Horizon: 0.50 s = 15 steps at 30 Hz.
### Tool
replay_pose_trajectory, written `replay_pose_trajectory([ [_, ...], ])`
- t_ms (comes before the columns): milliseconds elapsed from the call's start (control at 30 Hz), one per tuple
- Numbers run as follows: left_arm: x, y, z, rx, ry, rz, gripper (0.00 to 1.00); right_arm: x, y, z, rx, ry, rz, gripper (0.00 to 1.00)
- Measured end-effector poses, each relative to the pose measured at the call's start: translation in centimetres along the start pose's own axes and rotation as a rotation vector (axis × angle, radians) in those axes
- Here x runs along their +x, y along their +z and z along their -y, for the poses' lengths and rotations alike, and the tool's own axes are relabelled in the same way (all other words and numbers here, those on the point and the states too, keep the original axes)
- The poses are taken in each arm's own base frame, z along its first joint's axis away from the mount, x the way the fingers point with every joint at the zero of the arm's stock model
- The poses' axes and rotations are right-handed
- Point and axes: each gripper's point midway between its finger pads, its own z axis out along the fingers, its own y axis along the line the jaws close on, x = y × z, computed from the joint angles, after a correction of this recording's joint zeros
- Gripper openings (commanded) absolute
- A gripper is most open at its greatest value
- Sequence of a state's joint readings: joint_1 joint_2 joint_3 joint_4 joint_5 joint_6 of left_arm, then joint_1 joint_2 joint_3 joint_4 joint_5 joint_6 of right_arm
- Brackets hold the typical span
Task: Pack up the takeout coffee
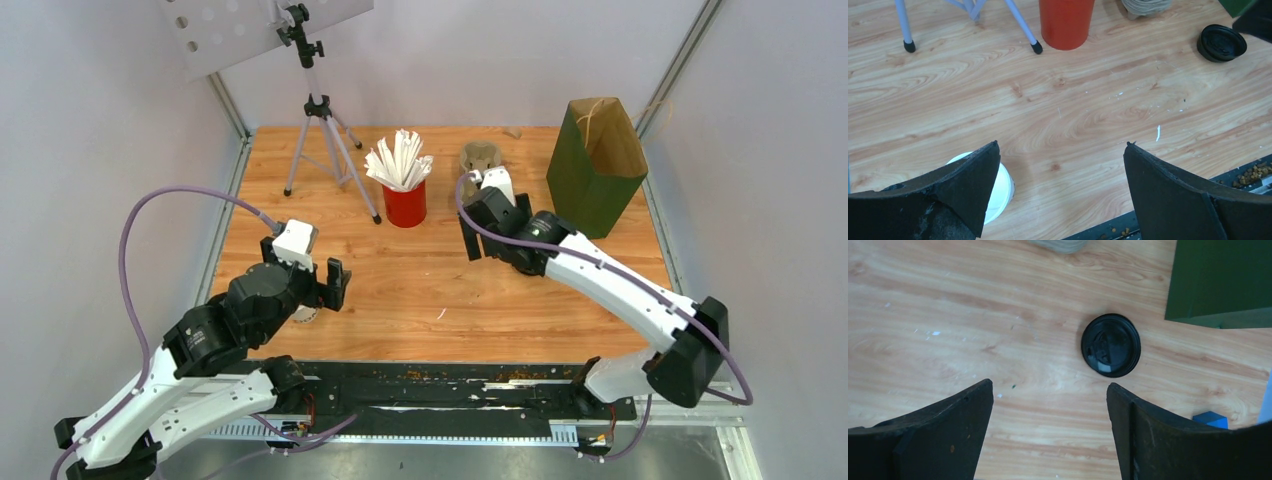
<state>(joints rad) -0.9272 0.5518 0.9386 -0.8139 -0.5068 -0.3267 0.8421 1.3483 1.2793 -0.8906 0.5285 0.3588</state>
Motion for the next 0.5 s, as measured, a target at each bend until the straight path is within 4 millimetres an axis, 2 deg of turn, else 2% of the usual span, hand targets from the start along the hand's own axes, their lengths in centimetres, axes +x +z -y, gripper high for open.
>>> replay_pose_trajectory([
  [167,0.7,0.3,-0.1,0.005,0.019,0.012,1.0,-0.6,3.7,2.3,0.038,-0.009,-0.044,0.57],
  [267,1.4,0.7,-0.1,0.006,0.032,0.005,1.0,-1.5,5.3,3.7,0.017,0.012,-0.041,0.5],
  [367,2.1,0.9,-0.2,0.0,0.041,-0.008,1.0,-1.8,6.8,4.9,0.015,0.025,-0.052,0.47],
  [500,2.2,1.2,-1.0,-0.069,0.015,-0.024,0.96,-0.7,8.9,5.9,0.03,0.014,-0.113,0.47],
])
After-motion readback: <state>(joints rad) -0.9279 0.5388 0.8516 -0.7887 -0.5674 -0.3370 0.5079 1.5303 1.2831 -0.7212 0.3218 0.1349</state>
